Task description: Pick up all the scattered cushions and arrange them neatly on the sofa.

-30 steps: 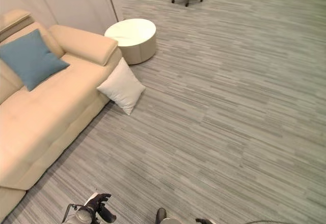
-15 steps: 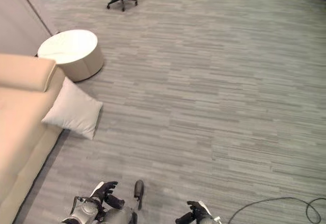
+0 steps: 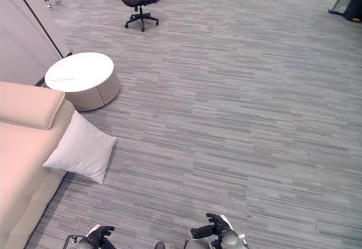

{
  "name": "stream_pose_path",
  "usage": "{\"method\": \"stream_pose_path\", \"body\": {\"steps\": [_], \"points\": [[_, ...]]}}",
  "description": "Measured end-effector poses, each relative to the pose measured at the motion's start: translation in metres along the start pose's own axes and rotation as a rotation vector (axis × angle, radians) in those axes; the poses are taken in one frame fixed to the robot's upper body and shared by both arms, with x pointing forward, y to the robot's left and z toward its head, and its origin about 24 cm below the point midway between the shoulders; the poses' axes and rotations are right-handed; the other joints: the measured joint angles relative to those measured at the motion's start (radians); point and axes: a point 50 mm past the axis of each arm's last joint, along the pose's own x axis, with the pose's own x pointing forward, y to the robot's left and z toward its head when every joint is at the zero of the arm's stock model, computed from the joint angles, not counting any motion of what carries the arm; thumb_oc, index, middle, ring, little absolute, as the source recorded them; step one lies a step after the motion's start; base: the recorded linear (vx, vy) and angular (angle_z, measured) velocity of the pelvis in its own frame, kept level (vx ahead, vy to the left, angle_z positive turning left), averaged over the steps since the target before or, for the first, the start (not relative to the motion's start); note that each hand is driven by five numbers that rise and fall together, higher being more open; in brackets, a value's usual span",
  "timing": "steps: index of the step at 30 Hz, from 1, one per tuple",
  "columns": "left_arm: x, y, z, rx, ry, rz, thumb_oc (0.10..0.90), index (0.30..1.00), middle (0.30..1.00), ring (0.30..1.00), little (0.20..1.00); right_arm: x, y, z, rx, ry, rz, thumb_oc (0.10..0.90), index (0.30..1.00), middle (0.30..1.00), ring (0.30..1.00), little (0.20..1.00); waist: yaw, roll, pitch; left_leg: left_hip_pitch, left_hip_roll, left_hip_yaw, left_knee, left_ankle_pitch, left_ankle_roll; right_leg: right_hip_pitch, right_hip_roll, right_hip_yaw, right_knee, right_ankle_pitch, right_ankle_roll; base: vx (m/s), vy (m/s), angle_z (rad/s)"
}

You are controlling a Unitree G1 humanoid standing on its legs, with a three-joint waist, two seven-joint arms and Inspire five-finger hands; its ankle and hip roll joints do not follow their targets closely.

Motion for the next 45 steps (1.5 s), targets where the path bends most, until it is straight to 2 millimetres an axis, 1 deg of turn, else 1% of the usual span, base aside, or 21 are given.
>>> {"method": "stream_pose_path", "body": {"steps": [3, 6, 9, 10, 12, 13, 14, 15, 16, 18, 21, 24, 26, 27, 30, 32, 33, 35, 37, 41, 45], "points": [[0.0, -0.004, 0.001, 0.024, -0.004, -0.012, 0.8, 0.9, 0.9, 0.9, 0.9, 0.001, 0.008, 0.005, 0.016, -0.009, 0.019, 0.8, 0.9, 0.9, 0.9, 0.9, -0.024, -0.01, 0.001, 0.071, 0.006, -0.027, 0.016, -0.089, 0.001, -0.025, 0.017, 0.13, -0.201, 0.171, 0.017, 0.58, -0.179, 0.22], [-0.001, -0.011, -0.002, 0.021, 0.004, -0.027, 0.8, 0.9, 0.9, 0.9, 0.9, 0.001, 0.009, 0.003, 0.051, -0.006, 0.022, 0.8, 0.9, 0.9, 0.9, 0.9, -0.061, 0.011, -0.02, 0.144, 0.058, -0.098, 0.011, -0.159, -0.03, -0.017, 0.035, 0.137, -0.181, 0.245, 0.007, 0.41, -0.24, 0.65], [-0.002, -0.023, 0.005, 0.001, -0.019, -0.055, 0.8, 0.9, 0.9, 0.9, 0.9, 0.0, -0.002, -0.004, 0.05, 0.021, -0.002, 0.8, 0.9, 0.9, 0.9, 0.9, -0.062, 0.05, -0.035, 0.137, 0.117, -0.11, 0.098, -0.179, -0.109, 0.014, 0.076, 0.103, -0.144, 0.3, -0.062, 0.37, -0.299, 0.69], [-0.002, -0.026, 0.004, -0.024, -0.024, -0.065, 0.8, 0.9, 0.9, 0.9, 0.9, 0.0, -0.005, -0.005, 0.027, 0.028, -0.008, 0.8, 0.9, 0.9, 0.9, 0.9, -0.037, 0.046, -0.033, 0.099, 0.119, -0.1, 0.217, -0.151, -0.173, 0.05, 0.086, 0.087, -0.148, 0.267, -0.099, 0.27, -0.296, 0.35], [-0.002, -0.022, -0.001, -0.072, -0.001, -0.055, 0.8, 0.9, 0.9, 0.9, 0.9, -0.002, -0.004, -0.011, 0.002, 0.046, -0.003, 0.8, 0.9, 0.9, 0.9, 0.9, -0.016, 0.028, -0.025, 0.02, 0.117, -0.079, 0.437, -0.132, -0.219, 0.114, 0.108, 0.062, -0.165, 0.227, -0.133, 0.22, -0.428, 0.47], [0.0, -0.011, 0.006, -0.101, -0.023, -0.021, 0.8, 0.9, 0.9, 0.9, 0.9, -0.002, -0.003, -0.013, -0.037, 0.05, 0.004, 0.8, 0.9, 0.9, 0.9, 0.9, 0.005, 0.002, -0.01, -0.126, 0.102, -0.033, 0.733, -0.056, -0.224, 0.154, 0.108, 0.036, -0.182, 0.205, -0.167, 0.3, -0.551, 0.51], [0.001, -0.002, 0.013, -0.137, -0.048, 0.007, 0.8, 0.9, 0.9, 0.9, 0.9, -0.003, -0.002, -0.017, -0.039, 0.062, 0.008, 0.8, 0.9, 0.9, 0.9, 0.9, 0.018, -0.009, -0.001, -0.181, 0.103, 0.011, 0.846, -0.027, -0.215, 0.173, 0.105, 0.029, -0.19, 0.205, -0.168, 0.19, -0.257, 0.59], [0.002, 0.009, 0.02, -0.148, -0.089, 0.044, 0.8, 0.9, 0.9, 0.9, 0.9, -0.002, 0.001, -0.017, -0.048, 0.076, 0.011, 0.8, 0.9, 0.9, 0.9, 0.9, 0.049, -0.051, 0.017, -0.28, 0.098, 0.057, 0.958, -0.028, -0.197, 0.212, 0.102, 0.027, -0.198, 0.169, -0.211, 0.35, -0.323, 0.38], [0.002, 0.019, 0.032, -0.121, -0.141, 0.072, 0.8, 0.9, 0.9, 0.9, 0.9, -0.003, 0.001, -0.021, -0.051, 0.088, 0.008, 0.8, 0.9, 0.9, 0.9, 0.9, 0.071, -0.071, 0.031, -0.365, 0.14, 0.156, 1.06, -0.044, -0.144, 0.236, 0.101, 0.018, -0.206, 0.17, -0.204, 0.24, -0.082, 0.34], [0.002, 0.029, 0.036, -0.13, -0.162, 0.099, 0.8, 0.9, 0.9, 0.9, 0.9, -0.001, -0.002, -0.011, -0.067, 0.073, -0.002, 0.8, 0.9, 0.9, 0.9, 0.9, 0.092, -0.101, 0.046, -0.444, 0.134, 0.176, 1.009, -0.048, -0.144, 0.304, 0.106, 0.02, -0.233, 0.148, -0.217, 0.45, -0.102, 0.0], [0.002, 0.029, 0.039, -0.15, -0.172, 0.105, 0.8, 0.9, 0.9, 0.9, 0.9, 0.001, -0.011, -0.003, -0.087, 0.048, -0.036, 0.8, 0.9, 0.9, 0.9, 0.9, 0.089, -0.096, 0.038, -0.5, 0.124, 0.246, 0.784, -0.048, -0.179, 0.351, 0.12, 0.011, -0.29, 0.127, -0.178, 0.4, 0.016, -0.15], [0.002, 0.021, 0.037, -0.164, -0.155, 0.078, 0.8, 0.9, 0.9, 0.9, 0.9, -0.001, -0.013, -0.015, -0.116, 0.105, -0.036, 0.8, 0.9, 0.9, 0.9, 0.9, 0.096, -0.066, 0.034, -0.444, 0.122, 0.424, 0.269, 0.023, -0.176, 0.403, 0.143, -0.035, -0.302, 0.067, -0.129, 0.57, 0.1, 0.26], [0.002, 0.019, 0.032, -0.188, -0.133, 0.08, 0.8, 0.9, 0.9, 0.9, 0.9, -0.002, -0.008, -0.021, -0.114, 0.127, -0.024, 0.8, 0.9, 0.9, 0.9, 0.9, 0.104, -0.058, 0.03, -0.433, 0.122, 0.564, 0.144, 0.083, -0.157, 0.438, 0.154, -0.067, -0.301, 0.041, -0.12, 0.3, 0.114, 0.47], [0.002, 0.019, 0.027, -0.222, -0.114, 0.084, 0.8, 0.9, 0.9, 0.9, 0.9, -0.004, -0.004, -0.028, -0.11, 0.144, -0.013, 0.8, 0.9, 0.9, 0.9, 0.9, 0.115, -0.057, 0.025, -0.423, 0.127, 0.599, 0.118, 0.12, -0.104, 0.463, 0.164, -0.066, -0.301, 0.03, -0.121, 0.36, 0.161, 0.2], [-0.001, 0.009, -0.011, -0.283, 0.04, 0.074, 0.8, 0.9, 0.9, 0.9, 0.9, -0.008, 0.002, -0.044, -0.1, 0.169, 0.004, 0.8, 0.9, 0.9, 0.9, 0.9, 0.131, -0.036, -0.026, -0.34, 0.106, 0.546, 0.102, 0.152, 0.026, 0.507, 0.175, -0.091, -0.185, -0.053, -0.04, 0.35, 0.172, 0.25], [-0.003, 0.008, -0.024, -0.308, 0.085, 0.075, 0.8, 0.9, 0.9, 0.9, 0.9, -0.012, 0.009, -0.057, -0.058, 0.206, 0.024, 0.8, 0.9, 0.9, 0.9, 0.9, 0.119, -0.033, -0.047, -0.272, 0.094, 0.501, 0.038, 0.166, 0.027, 0.43, 0.148, -0.136, 0.057, -0.073, 0.004, 0.4, 0.205, 0.79], [-0.006, 0.01, -0.038, -0.325, 0.119, 0.084, 0.8, 0.9, 0.9, 0.9, 0.9, -0.015, 0.016, -0.064, -0.031, 0.223, 0.037, 0.8, 0.9, 0.9, 0.9, 0.9, 0.11, -0.056, -0.062, -0.223, 0.062, 0.45, 0.009, 0.145, 0.05, 0.366, 0.095, -0.147, 0.271, -0.092, 0.056, 0.42, 0.205, 1.08], [-0.007, 0.012, -0.046, -0.382, 0.146, 0.088, 0.8, 0.9, 0.9, 0.9, 0.9, -0.02, 0.019, -0.076, 0.028, 0.238, 0.031, 0.8, 0.9, 0.9, 0.9, 0.9, 0.087, -0.099, -0.07, -0.186, -0.005, 0.337, 0.051, 0.109, 0.067, 0.299, 0.019, -0.139, 0.573, -0.071, 0.038, 0.37, 0.12, 1.71], [-0.006, 0.012, -0.04, -0.38, 0.126, 0.08, 0.8, 0.9, 0.9, 0.9, 0.9, -0.02, 0.006, -0.078, 0.042, 0.247, -0.001, 0.8, 0.9, 0.9, 0.9, 0.9, 0.087, -0.074, -0.067, -0.137, -0.013, 0.234, 0.031, 0.107, 0.074, 0.238, 0.014, -0.129, 0.633, -0.072, 0.04, 0.34, -0.001, 1.65], [-0.005, 0.017, -0.034, -0.365, 0.113, 0.09, 0.8, 0.9, 0.9, 0.9, 0.9, -0.014, -0.014, -0.058, 0.015, 0.183, -0.047, 0.8, 0.9, 0.9, 0.9, 0.9, 0.064, -0.028, -0.049, -0.089, -0.011, 0.002, 0.025, 0.086, 0.066, 0.109, 0.017, -0.087, 0.426, -0.089, 0.013, 0.38, -0.111, 1.6], [-0.005, 0.021, -0.039, -0.329, 0.137, 0.099, 0.8, 0.9, 0.9, 0.9, 0.9, -0.013, -0.007, -0.056, 0.002, 0.183, -0.02, 0.8, 0.9, 0.9, 0.9, 0.9, 0.044, -0.04, -0.035, -0.049, -0.021, -0.19, 0.03, 0.043, 0.054, 0.073, 0.094, 0.148, -0.059, 0.005, 0.003, 0.44, -0.122, 1.52]]}}
